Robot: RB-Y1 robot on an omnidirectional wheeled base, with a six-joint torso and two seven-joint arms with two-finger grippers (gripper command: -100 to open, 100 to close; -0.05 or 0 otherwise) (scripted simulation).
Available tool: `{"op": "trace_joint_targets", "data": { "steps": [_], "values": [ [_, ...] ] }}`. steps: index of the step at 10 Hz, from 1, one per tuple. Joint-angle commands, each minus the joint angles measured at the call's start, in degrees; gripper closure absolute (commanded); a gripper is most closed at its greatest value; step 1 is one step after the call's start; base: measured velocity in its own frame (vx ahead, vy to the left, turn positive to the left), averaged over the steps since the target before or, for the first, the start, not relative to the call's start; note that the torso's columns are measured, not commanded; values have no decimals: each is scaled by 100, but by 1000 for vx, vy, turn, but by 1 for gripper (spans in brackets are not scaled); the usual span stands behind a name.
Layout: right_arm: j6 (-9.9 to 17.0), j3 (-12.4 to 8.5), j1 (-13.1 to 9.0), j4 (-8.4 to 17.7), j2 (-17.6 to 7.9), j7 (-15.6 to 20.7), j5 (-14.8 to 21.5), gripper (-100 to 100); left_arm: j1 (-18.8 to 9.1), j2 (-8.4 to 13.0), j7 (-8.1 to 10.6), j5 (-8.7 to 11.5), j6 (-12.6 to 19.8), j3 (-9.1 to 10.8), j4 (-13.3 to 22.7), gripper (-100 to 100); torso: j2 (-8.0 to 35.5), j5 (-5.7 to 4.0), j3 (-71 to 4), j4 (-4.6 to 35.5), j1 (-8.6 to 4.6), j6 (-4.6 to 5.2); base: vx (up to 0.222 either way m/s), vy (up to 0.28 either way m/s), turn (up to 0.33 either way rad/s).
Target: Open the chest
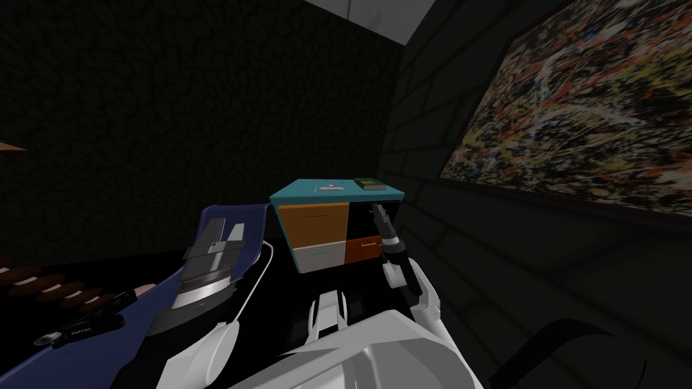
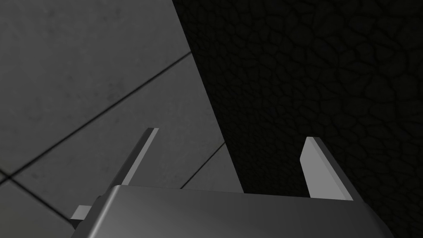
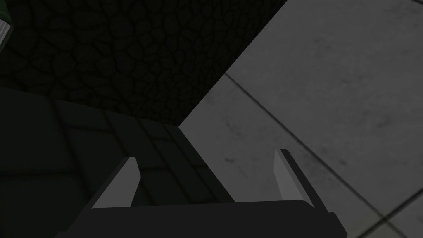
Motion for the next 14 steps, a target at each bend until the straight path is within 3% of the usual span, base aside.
{"op": "trace_joint_targets", "data": {
  "steps": [1, 8, 10, 13, 14],
  "values": [
    [-32, -20, -129, 142, -42, 402, 112, -100, 0, 0, 0, 0, 0, 0, 0, 0, -2, 1, -2, -1, 6, 0, 12, 80, -25],
    [-142, -123, -639, 739, -82, 1550, 548, -100, 0, 0, 0, 0, 0, 0, 0, 0, -1, 0, -1, 0, -1, 0, 9, 88, -35],
    [-142, -123, -639, 739, -82, 1759, 548, -100, 0, 0, 0, 0, 0, 0, 0, 0, -4, -1, -3, -1, -3, 0, 19, 60, -14],
    [-190, -186, -900, 1081, -60, 2291, 793, -100, 0, 0, 0, 0, 0, 0, 0, 0, 5, 2, 3, 1, 6, 0, 8, 86, -41],
    [-190, -186, -900, 1081, -60, 2455, 793, -100, 0, 0, 0, 0, 0, 0, 0, 0, -4, 3, -2, -1, 14, 0, 17, 94, -33]
  ]
}}
